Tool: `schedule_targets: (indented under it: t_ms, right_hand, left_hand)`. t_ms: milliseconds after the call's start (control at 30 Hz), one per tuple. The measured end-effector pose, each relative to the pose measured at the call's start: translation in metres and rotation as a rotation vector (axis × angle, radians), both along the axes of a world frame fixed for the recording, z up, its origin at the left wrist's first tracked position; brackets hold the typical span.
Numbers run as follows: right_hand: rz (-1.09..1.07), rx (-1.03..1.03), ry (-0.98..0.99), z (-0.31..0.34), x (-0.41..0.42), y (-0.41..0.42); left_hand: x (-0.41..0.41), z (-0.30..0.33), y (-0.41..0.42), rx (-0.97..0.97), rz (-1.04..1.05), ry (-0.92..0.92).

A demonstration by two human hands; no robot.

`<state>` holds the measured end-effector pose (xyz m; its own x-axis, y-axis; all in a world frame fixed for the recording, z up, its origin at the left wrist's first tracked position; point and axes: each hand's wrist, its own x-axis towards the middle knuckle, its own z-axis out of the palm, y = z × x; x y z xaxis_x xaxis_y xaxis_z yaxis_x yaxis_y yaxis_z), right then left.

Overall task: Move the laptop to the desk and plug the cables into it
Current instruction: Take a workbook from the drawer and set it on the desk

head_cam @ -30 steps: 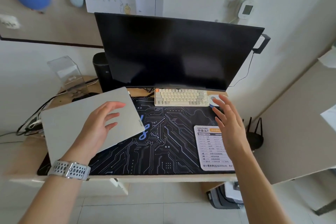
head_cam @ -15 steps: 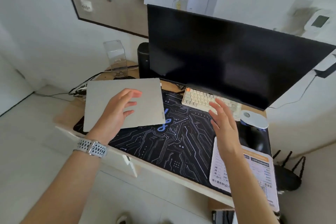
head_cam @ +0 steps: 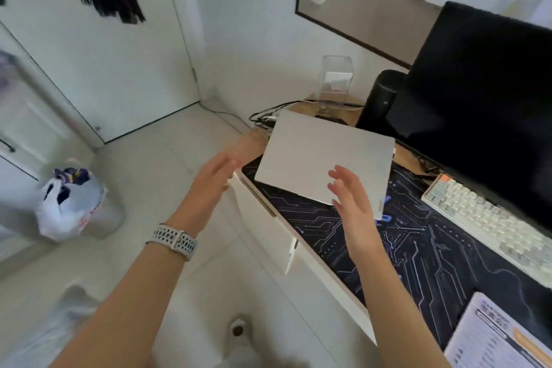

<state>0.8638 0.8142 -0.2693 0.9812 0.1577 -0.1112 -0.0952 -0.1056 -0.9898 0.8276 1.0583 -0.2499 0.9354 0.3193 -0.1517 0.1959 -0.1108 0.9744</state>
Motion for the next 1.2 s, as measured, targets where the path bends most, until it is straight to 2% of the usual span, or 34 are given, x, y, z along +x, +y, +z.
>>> schedule_targets:
  t_ms: [367, 400, 500, 533, 600, 700, 900, 1033, 1200]
  right_hand:
    - [0.022, -0.043, 0.129, -0.042, 0.018, 0.064]
    - [0.029, -0.052, 0.145, -0.047, 0.020, 0.071]
    - [0.065, -0.150, 0.149, -0.071, 0.025, 0.093]
    - [0.084, -0.218, 0.142, -0.081, 0.025, 0.101]
    - [0.149, -0.411, 0.092, -0.104, 0.023, 0.117]
    - [0.264, -0.660, 0.049, -0.134, 0.019, 0.136]
    - [0.395, -0.917, 0.096, -0.169, 0.026, 0.157]
    - [0.424, -1.013, 0.147, -0.182, 0.027, 0.167]
    - [0.400, -1.058, 0.195, -0.198, 0.026, 0.174]
  left_hand:
    - [0.048, -0.061, 0.040, 0.179, -0.115, 0.122]
    - [0.053, -0.071, 0.043, 0.290, -0.140, 0.138]
    - [0.063, -0.113, 0.048, 0.918, -0.336, 0.159]
    - [0.064, -0.125, 0.047, 1.041, -0.417, 0.194]
    - [0.064, -0.145, 0.044, 1.156, -0.548, 0.259]
    - [0.071, -0.165, 0.044, 1.215, -0.682, 0.266]
    - [0.088, -0.187, 0.050, 1.211, -0.783, 0.291]
    - [0.094, -0.205, 0.055, 1.177, -0.824, 0.331]
    - [0.096, -0.226, 0.055, 1.140, -0.789, 0.297]
